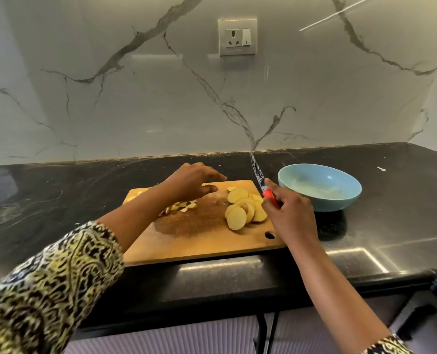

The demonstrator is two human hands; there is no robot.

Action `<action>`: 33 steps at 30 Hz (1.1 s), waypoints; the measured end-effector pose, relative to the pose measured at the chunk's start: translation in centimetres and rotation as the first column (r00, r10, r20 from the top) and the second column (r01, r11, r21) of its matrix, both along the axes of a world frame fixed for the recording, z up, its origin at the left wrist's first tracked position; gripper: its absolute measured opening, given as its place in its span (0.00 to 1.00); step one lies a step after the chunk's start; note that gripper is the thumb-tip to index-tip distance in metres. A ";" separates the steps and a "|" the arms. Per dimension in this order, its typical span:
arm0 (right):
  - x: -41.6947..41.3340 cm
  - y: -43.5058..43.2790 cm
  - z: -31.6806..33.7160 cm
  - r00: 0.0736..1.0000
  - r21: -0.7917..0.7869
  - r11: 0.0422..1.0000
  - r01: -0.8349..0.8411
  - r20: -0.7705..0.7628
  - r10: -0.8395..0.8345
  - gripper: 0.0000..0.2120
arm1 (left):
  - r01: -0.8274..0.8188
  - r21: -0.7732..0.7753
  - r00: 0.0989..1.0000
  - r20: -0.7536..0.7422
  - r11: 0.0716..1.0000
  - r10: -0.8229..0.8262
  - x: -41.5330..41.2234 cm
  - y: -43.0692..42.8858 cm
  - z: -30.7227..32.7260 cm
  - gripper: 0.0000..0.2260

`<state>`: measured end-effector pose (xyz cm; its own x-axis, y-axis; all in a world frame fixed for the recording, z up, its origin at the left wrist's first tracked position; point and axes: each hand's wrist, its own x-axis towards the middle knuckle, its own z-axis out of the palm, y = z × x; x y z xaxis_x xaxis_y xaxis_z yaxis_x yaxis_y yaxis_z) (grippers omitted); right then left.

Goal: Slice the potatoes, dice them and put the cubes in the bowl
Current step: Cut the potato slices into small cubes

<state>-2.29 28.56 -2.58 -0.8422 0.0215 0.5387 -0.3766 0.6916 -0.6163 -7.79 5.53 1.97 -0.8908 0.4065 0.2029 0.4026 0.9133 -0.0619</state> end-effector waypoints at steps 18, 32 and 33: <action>0.5 0.1 0.4 1.000 0.038 0.999 -0.017 -0.012 0.017 0.21 | -0.025 0.325 0.999 0.048 0.945 0.010 -4.4 0.8 -0.6 0.10; 6.4 -4.0 1.1 0.972 0.200 0.952 -0.231 0.091 0.216 0.20 | -0.131 0.556 0.967 0.256 0.821 -0.019 6.8 -4.0 -1.6 0.10; 6.8 -4.0 1.4 0.966 0.232 0.940 -0.251 0.118 0.229 0.20 | -0.129 0.599 0.980 0.197 0.791 0.010 7.1 -4.3 -2.0 0.10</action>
